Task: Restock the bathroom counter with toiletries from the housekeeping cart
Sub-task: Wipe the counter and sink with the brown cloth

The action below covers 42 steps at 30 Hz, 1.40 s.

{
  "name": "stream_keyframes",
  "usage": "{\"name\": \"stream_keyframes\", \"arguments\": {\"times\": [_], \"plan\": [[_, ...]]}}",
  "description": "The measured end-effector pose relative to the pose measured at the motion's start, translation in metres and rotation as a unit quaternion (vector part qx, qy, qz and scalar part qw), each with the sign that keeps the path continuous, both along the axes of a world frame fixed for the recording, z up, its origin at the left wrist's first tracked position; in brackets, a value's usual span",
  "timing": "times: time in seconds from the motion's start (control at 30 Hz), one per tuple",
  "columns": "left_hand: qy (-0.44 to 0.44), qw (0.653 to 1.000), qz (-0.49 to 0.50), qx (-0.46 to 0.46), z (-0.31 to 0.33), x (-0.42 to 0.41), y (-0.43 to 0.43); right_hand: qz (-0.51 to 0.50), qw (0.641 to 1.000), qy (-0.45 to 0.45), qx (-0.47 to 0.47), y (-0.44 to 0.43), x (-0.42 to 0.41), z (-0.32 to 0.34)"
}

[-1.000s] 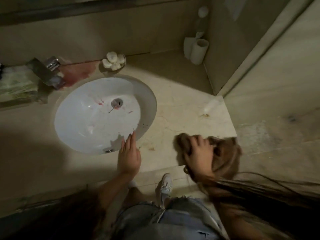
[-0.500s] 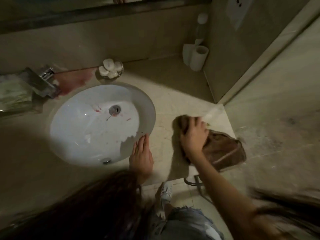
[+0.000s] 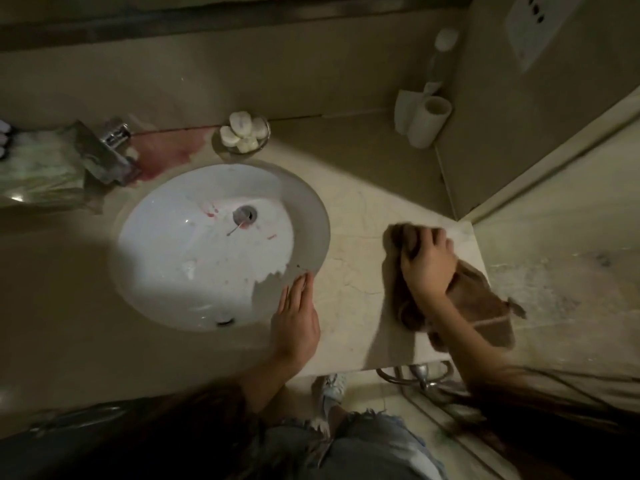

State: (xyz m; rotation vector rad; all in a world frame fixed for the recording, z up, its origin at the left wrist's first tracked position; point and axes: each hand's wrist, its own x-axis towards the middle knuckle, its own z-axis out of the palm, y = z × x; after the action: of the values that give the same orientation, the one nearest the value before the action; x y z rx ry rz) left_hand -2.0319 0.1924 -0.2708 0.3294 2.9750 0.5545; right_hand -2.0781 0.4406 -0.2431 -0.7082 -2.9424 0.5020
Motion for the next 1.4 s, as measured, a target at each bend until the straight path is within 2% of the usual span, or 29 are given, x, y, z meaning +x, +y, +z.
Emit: {"name": "stream_keyframes", "arguments": {"times": [0.1, 0.2, 0.33, 0.53, 0.67, 0.8, 0.9, 0.97, 1.07, 1.13, 1.2, 1.27, 1.33, 1.4], "plan": [[-0.004, 1.0, 0.001, 0.013, 0.002, -0.001, 0.001, -0.042, 0.999, -0.016, -0.001, -0.008, -0.052, 0.005], [-0.012, 1.0, -0.01, 0.014, 0.0, -0.003, -0.001, -0.003, 1.0, -0.012, -0.004, -0.041, -0.06, 0.007], [-0.007, 1.0, -0.015, 0.004, 0.002, -0.004, -0.002, 0.133, 0.991, 0.019, 0.001, -0.103, -0.001, 0.002], [0.004, 0.999, -0.032, 0.001, 0.0, -0.003, -0.006, 0.093, 0.996, -0.005, -0.016, -0.131, 0.065, 0.008], [-0.002, 0.999, -0.027, 0.024, 0.003, -0.003, -0.004, 0.141, 0.987, 0.014, -0.075, -0.111, 0.092, 0.01], [-0.012, 0.999, -0.048, 0.005, 0.002, -0.001, -0.006, 0.175, 0.984, -0.007, 0.007, -0.092, 0.088, 0.011], [-0.027, 0.998, -0.049, 0.021, 0.002, -0.002, -0.008, 0.143, 0.989, -0.015, 0.029, -0.091, 0.089, 0.014], [-0.023, 0.997, -0.055, 0.056, 0.008, -0.003, -0.012, 0.066, 0.997, -0.021, 0.017, -0.1, 0.089, 0.012], [-0.015, 0.987, -0.14, 0.079, 0.021, -0.003, -0.041, -0.082, 0.996, -0.021, -0.025, -0.144, 0.087, 0.009], [-0.007, 0.981, -0.153, 0.118, 0.02, -0.006, -0.079, -0.116, 0.993, -0.017, -0.034, -0.184, 0.093, 0.007], [0.0, 0.989, -0.096, 0.116, 0.015, -0.007, -0.135, -0.098, 0.994, -0.014, -0.039, -0.23, 0.103, 0.001], [0.0, 0.999, -0.018, 0.049, 0.012, -0.004, -0.201, -0.059, 0.997, -0.011, -0.04, -0.291, 0.11, -0.004], [0.0, 0.999, 0.049, 0.016, 0.015, 0.005, -0.259, 0.02, 0.999, -0.021, -0.031, -0.36, 0.111, -0.007], [0.004, 0.992, 0.121, 0.034, 0.011, 0.017, -0.307, 0.108, 0.993, -0.029, -0.039, -0.425, 0.104, -0.009]]}}
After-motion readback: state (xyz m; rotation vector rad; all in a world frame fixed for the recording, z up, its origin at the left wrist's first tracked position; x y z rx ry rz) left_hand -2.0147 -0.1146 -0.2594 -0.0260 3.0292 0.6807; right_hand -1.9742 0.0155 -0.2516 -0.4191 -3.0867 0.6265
